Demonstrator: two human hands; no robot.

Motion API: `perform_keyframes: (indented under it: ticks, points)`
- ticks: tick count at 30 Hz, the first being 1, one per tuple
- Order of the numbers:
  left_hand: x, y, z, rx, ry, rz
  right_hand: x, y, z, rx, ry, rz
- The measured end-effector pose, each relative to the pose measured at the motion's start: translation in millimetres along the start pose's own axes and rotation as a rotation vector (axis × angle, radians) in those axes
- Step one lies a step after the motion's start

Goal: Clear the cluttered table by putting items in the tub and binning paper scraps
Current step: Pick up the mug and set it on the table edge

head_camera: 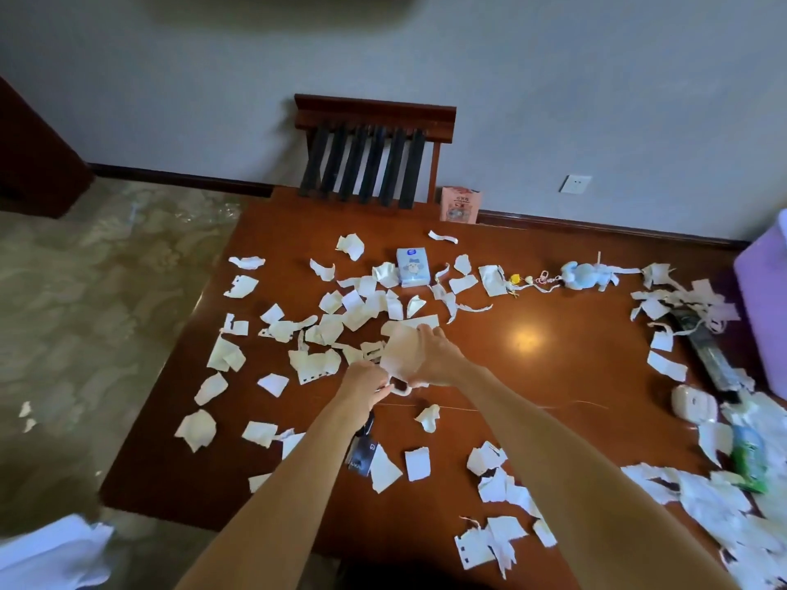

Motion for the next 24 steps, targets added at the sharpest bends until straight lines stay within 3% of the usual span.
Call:
perform_keyframes:
  ticks: [5,10,12,15,19,24]
  points:
    - [2,2,-13,0.066,-0.132,-0.012,2,-19,-13,-0.002,-0.064,0.259]
    - [-1,3,-33,0.225,-0.325,0.035,-1,-10,-32,-0.129,-0.139,0.562]
    - [-7,2,-38,0.207,-0.34,0.036,1,4,-36,-0.17,-0.132,0.674]
    - [-19,-3,-50,0.103,-0.267,-0.189,8,27,-38,-0.188,-0.057,0.809]
    - [-56,-9,-48,0.144,-0.397,-0.286,25,57,-32,-0.164,0.109,0.846]
    - [-117,-13,-25,0.186,-0.506,-0.324,52,108,-13,-0.155,0.122,0.79]
Point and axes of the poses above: each hand's wrist, its own z-axis towards the middle knuckle, its own x-axis out of the palm, y = z × x, the point moved 1 cm from there along z, towards the middle knuckle, and after that the axes turned 5 degrees about -y, right-handed, at the moved point
